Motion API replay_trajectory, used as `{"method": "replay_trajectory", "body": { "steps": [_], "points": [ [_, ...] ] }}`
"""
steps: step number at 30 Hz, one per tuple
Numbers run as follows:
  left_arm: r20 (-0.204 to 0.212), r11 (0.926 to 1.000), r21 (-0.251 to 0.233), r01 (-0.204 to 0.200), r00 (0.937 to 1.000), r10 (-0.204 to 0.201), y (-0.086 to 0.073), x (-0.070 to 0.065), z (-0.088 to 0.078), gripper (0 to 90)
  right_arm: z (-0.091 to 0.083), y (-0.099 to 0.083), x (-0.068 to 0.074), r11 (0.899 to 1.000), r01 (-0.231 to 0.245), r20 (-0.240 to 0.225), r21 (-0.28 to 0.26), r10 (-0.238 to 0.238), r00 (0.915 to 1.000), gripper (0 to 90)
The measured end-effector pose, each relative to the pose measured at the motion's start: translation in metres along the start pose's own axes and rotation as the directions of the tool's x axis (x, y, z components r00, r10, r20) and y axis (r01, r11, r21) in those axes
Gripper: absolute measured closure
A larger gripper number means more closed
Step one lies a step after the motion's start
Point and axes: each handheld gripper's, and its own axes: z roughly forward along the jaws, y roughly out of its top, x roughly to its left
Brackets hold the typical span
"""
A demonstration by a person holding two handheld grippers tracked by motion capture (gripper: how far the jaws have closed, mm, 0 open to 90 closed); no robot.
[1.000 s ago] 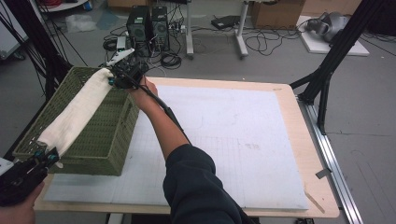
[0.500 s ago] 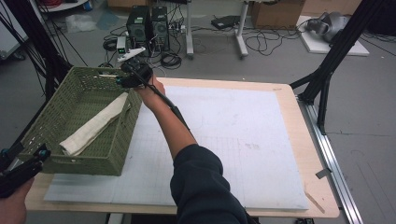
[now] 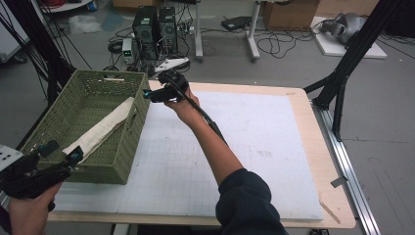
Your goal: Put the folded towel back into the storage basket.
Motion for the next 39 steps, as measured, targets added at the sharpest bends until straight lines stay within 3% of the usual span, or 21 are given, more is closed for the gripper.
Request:
{"method": "replay_trajectory", "body": {
  "steps": [3, 4, 5, 6, 9, 14, 16, 17, 18, 25, 28, 29, 30, 33, 37, 38, 39],
  "points": [
    [0.032, 0.9999, -0.002, -0.017, 0.9994, 0.017, 0.001, -0.007, 0.007, 19.1, -0.013, -0.005, -0.003, 1.000, -0.006, 0.014, -0.003, 0.006, 0.9999, 20.5],
    [0.049, 0.9997, -0.001, -0.024, 0.9985, 0.024, 0.002, -0.010, 0.011, 19.1, -0.028, -0.012, -0.007, 1.000, -0.011, 0.013, -0.014, 0.011, 0.9999, 20.5],
    [0.092, 0.9994, 0.007, -0.033, 0.9952, 0.033, 0.002, -0.018, 0.019, 19.1, -0.035, -0.016, -0.009, 1.000, -0.019, 0.021, -0.021, 0.019, 0.9996, 20.5],
    [0.109, 0.9993, 0.010, -0.036, 0.9935, 0.034, 0.002, -0.022, 0.023, 19.2, -0.043, -0.020, -0.012, 1.000, -0.021, 0.033, -0.019, 0.021, 0.9992, 20.5],
    [0.134, 0.9989, 0.016, -0.044, 0.9902, 0.042, 0.002, -0.029, 0.030, 19.2, -0.063, -0.031, -0.021, 0.999, -0.038, 0.045, -0.023, 0.039, 0.9982, 20.2],
    [0.218, 0.9977, 0.038, -0.056, 0.9748, 0.046, 0.001, -0.048, 0.050, 20.5, -0.091, -0.046, -0.030, 0.999, -0.041, 0.070, -0.022, 0.042, 0.9966, 19.4],
    [0.257, 0.9971, 0.048, -0.060, 0.9654, 0.045, 0.000, -0.057, 0.059, 19.6, -0.112, -0.059, -0.034, 0.998, -0.055, 0.078, -0.019, 0.057, 0.9953, 18.9],
    [0.288, 0.9958, 0.058, -0.071, 0.9563, 0.051, -0.002, -0.067, 0.069, 19.1, -0.119, -0.064, -0.036, 0.998, -0.059, 0.084, -0.020, 0.060, 0.9947, 18.7],
    [0.288, 0.9958, 0.058, -0.071, 0.9563, 0.051, -0.002, -0.067, 0.069, 18.9, -0.119, -0.064, -0.036, 0.998, -0.059, 0.084, -0.020, 0.060, 0.9947, 18.7],
    [0.392, 0.9939, 0.056, -0.095, 0.9176, 0.066, -0.012, -0.101, 0.103, 19.0, -0.172, -0.106, -0.043, 0.997, -0.082, 0.149, -0.011, 0.083, 0.9854, 18.6],
    [0.430, 0.9927, 0.056, -0.106, 0.8998, 0.072, -0.017, -0.113, 0.116, 19.8, -0.194, -0.124, -0.047, 0.994, -0.107, 0.189, -0.016, 0.108, 0.9761, 18.6],
    [0.440, 0.9928, 0.054, -0.107, 0.8952, 0.072, -0.019, -0.116, 0.121, 19.8, -0.208, -0.135, -0.049, 0.993, -0.119, 0.206, -0.023, 0.121, 0.9712, 18.6],
    [0.448, 0.9926, 0.054, -0.108, 0.8913, 0.073, -0.020, -0.119, 0.125, 19.8, -0.208, -0.135, -0.049, 0.993, -0.119, 0.206, -0.023, 0.121, 0.9712, 18.6],
    [0.471, 0.9916, 0.053, -0.118, 0.8788, 0.079, -0.026, -0.128, 0.135, 19.8, -0.229, -0.150, -0.050, 0.991, -0.128, 0.244, -0.035, 0.133, 0.9607, 18.6],
    [0.503, 0.9894, 0.053, -0.135, 0.8595, 0.090, -0.040, -0.137, 0.151, 20.2, -0.259, -0.177, -0.047, 0.987, -0.153, 0.297, -0.042, 0.158, 0.9416, 18.6],
    [0.509, 0.9892, 0.054, -0.137, 0.8561, 0.091, -0.043, -0.138, 0.153, 20.3, -0.264, -0.183, -0.045, 0.987, -0.154, 0.314, -0.039, 0.158, 0.9362, 18.6],
    [0.509, 0.9892, 0.054, -0.137, 0.8561, 0.091, -0.043, -0.138, 0.153, 20.4, -0.264, -0.183, -0.045, 0.987, -0.154, 0.314, -0.039, 0.158, 0.9362, 18.6]
  ]
}}
